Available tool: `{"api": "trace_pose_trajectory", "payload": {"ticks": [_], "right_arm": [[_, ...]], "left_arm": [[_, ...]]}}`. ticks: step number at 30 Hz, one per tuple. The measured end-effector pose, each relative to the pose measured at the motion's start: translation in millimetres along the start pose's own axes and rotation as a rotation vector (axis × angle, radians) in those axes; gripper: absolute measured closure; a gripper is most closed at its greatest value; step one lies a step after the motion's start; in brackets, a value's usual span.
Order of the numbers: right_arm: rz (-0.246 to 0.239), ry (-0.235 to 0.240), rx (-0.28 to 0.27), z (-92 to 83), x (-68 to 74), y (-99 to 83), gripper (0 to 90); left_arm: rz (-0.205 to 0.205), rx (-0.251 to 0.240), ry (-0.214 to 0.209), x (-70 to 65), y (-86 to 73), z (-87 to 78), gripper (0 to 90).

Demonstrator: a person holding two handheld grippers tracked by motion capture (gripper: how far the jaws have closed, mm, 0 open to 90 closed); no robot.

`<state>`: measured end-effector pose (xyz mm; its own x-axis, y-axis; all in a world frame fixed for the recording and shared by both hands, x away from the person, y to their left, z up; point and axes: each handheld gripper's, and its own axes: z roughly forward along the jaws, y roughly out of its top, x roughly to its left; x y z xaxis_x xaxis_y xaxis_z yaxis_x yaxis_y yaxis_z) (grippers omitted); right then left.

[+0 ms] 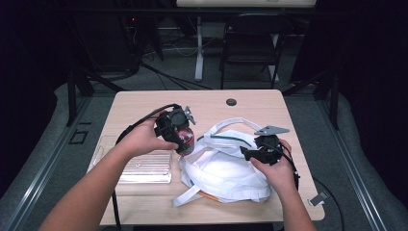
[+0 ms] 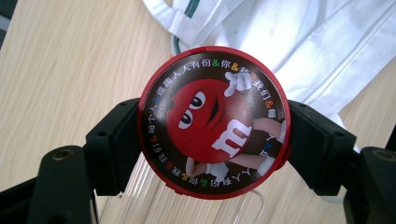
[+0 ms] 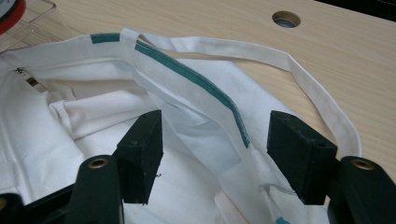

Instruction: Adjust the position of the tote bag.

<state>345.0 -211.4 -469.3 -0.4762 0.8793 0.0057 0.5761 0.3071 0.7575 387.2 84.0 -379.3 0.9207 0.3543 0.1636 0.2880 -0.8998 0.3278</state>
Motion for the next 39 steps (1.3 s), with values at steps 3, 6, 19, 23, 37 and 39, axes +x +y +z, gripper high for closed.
{"api": "trace_pose_trajectory", "payload": {"ticks": [3, 6, 19, 23, 37, 39], "right_arm": [[-0.001, -0.002, 0.003, 0.3, 0.7, -0.2, 36.0], [-0.002, -0.001, 0.006, 0.4, 1.0, -0.1, 36.0], [-0.008, 0.000, 0.011, 1.0, 1.5, -0.2, 36.3], [-0.009, -0.001, 0.011, 1.2, 1.6, -0.2, 36.3], [-0.010, -0.005, 0.011, 2.0, 2.3, -0.4, 36.3], [-0.010, -0.005, 0.011, 1.9, 2.1, -0.5, 36.3]], "left_arm": [[-0.007, 0.007, 0.007, 1.8, -6.1, -2.0, 25.3], [-0.018, 0.012, 0.011, 4.1, -12.6, -4.1, 25.3], [-0.067, 0.018, 0.029, 16.0, -36.4, -7.4, 25.3], [-0.070, 0.019, 0.028, 17.7, -40.1, -8.4, 25.3], [-0.108, 0.028, 0.033, 21.8, -63.1, -6.6, 25.4], [-0.108, 0.031, 0.036, 23.2, -66.5, -6.6, 25.3]]}}
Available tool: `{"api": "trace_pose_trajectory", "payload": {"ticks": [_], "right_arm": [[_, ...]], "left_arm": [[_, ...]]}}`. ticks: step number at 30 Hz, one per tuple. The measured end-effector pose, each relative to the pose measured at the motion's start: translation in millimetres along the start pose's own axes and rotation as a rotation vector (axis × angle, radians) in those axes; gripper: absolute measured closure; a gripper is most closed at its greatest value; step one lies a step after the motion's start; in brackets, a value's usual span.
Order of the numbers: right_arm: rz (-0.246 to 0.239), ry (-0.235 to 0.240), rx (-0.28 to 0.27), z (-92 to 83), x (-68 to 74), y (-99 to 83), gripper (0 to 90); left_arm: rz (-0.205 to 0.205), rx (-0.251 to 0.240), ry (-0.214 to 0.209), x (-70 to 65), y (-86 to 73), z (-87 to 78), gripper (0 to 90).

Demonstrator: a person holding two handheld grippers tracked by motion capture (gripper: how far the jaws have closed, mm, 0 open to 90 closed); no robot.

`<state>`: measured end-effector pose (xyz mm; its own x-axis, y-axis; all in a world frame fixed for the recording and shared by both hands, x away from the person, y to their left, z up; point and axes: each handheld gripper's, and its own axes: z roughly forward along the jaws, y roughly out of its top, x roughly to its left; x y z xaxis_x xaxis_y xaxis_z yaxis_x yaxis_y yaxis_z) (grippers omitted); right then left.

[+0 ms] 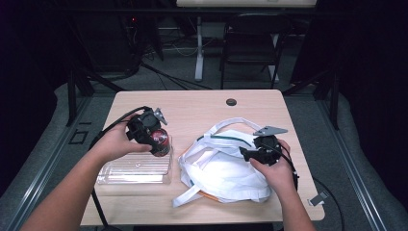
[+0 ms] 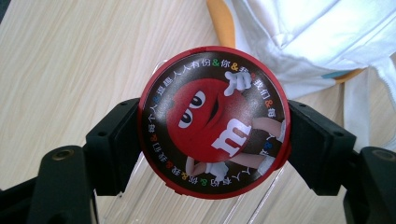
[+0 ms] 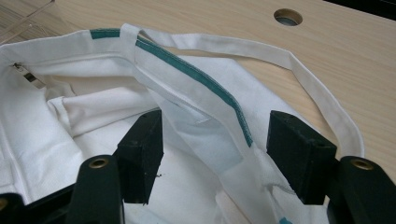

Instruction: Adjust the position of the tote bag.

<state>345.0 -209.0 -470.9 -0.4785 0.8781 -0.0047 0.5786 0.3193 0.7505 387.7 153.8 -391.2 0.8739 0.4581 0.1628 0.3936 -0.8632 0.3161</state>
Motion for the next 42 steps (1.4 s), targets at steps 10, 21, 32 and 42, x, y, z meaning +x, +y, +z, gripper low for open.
{"api": "trace_pose_trajectory", "payload": {"ticks": [10, 21, 32, 42], "right_arm": [[-0.008, 0.004, 0.009, 0.7, 1.0, 0.2, 36.3], [-0.004, 0.005, 0.005, 1.6, 1.0, -0.5, 36.3], [-0.008, 0.003, 0.010, 2.2, 1.8, -0.5, 36.3], [-0.011, 0.005, 0.012, 2.8, 2.7, -0.5, 36.3]], "left_arm": [[-0.019, 0.005, 0.010, 3.2, -9.9, 3.7, 25.4], [-0.011, 0.000, -0.001, 0.9, -13.6, 10.6, 25.4], [-0.019, 0.007, -0.008, -1.9, -24.8, 23.0, 25.4], [-0.039, 0.006, -0.020, -3.2, -31.5, 31.8, 25.4]]}}
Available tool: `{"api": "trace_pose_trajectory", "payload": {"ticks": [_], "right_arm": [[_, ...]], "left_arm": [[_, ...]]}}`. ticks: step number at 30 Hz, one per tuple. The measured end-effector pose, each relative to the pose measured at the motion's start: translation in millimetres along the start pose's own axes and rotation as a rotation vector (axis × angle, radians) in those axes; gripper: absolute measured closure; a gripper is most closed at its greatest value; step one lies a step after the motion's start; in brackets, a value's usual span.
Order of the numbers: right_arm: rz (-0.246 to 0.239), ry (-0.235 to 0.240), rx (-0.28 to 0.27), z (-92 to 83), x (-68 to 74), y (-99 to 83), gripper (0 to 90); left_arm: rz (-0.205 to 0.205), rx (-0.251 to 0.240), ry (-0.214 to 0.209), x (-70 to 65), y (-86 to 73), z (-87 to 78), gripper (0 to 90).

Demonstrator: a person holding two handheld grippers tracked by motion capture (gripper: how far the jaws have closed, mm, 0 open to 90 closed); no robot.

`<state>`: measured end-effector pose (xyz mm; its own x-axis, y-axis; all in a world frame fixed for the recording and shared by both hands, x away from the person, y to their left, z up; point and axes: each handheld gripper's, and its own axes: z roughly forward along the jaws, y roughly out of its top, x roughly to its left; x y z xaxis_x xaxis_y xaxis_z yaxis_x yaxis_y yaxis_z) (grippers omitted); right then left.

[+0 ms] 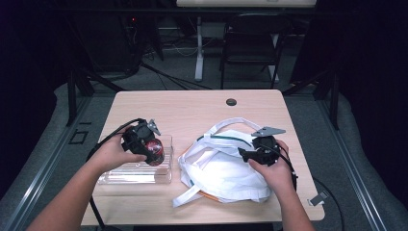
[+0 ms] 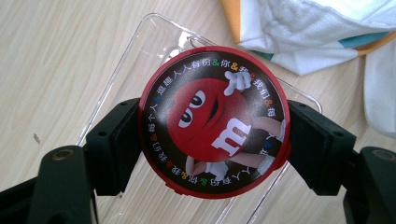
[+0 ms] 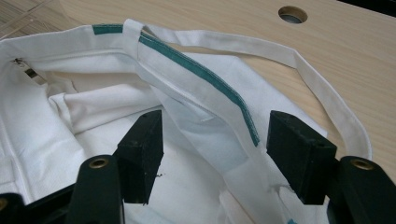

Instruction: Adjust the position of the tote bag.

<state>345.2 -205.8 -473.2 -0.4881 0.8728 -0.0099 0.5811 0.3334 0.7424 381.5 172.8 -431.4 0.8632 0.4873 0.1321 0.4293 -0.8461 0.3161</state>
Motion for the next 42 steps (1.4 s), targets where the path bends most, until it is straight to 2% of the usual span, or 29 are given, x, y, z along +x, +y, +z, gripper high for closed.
{"api": "trace_pose_trajectory", "payload": {"ticks": [10, 30, 37, 42], "right_arm": [[0.002, 0.003, 0.001, 0.5, 0.1, -0.4, 36.3], [0.001, -0.001, 0.005, 1.6, 1.0, -0.7, 36.3], [-0.003, 0.002, 0.012, 3.0, 1.5, -1.3, 36.3], [0.001, 0.000, 0.014, 3.9, 1.5, -1.8, 36.3]], "left_arm": [[-0.025, -0.002, -0.018, -2.4, -5.7, 12.1, 25.4], [-0.020, -0.003, -0.031, -7.1, -12.8, 31.3, 25.4], [-0.042, 0.002, -0.031, -8.4, -15.3, 39.1, 25.4], [-0.034, 0.000, -0.039, -10.6, -17.8, 43.3, 25.4]]}}
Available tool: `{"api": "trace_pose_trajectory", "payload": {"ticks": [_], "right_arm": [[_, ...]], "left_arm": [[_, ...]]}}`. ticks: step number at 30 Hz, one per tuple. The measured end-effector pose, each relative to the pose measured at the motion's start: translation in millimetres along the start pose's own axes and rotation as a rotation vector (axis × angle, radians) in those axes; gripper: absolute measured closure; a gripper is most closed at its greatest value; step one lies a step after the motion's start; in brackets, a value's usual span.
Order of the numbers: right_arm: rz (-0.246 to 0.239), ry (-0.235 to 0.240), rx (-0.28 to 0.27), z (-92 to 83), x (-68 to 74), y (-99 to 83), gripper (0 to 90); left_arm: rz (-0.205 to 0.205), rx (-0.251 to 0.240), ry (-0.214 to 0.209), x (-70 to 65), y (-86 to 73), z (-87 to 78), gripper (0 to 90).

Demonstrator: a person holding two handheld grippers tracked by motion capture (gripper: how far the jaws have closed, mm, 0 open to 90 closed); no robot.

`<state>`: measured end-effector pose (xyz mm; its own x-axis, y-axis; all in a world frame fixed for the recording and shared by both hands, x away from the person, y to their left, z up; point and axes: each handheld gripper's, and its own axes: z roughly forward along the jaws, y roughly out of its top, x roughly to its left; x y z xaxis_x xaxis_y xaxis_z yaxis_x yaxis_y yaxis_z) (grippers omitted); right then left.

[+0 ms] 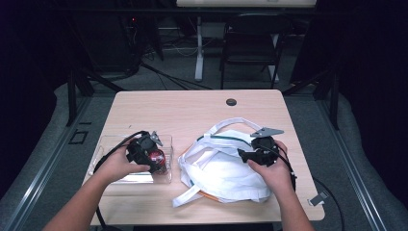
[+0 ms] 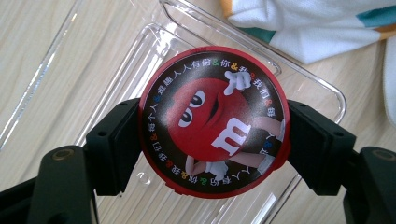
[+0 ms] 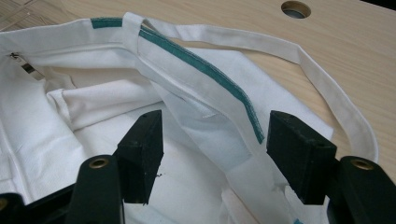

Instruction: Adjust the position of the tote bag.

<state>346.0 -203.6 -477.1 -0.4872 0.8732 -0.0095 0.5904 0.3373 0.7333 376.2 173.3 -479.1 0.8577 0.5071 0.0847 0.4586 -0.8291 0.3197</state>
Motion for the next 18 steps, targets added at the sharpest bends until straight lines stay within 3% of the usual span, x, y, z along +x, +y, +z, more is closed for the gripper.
{"api": "trace_pose_trajectory", "payload": {"ticks": [18], "right_arm": [[0.000, 0.005, 0.002, 0.7, 0.0, -0.3, 36.3]], "left_arm": [[-0.003, 0.004, -0.001, -3.0, -2.5, 13.4, 25.4]]}}
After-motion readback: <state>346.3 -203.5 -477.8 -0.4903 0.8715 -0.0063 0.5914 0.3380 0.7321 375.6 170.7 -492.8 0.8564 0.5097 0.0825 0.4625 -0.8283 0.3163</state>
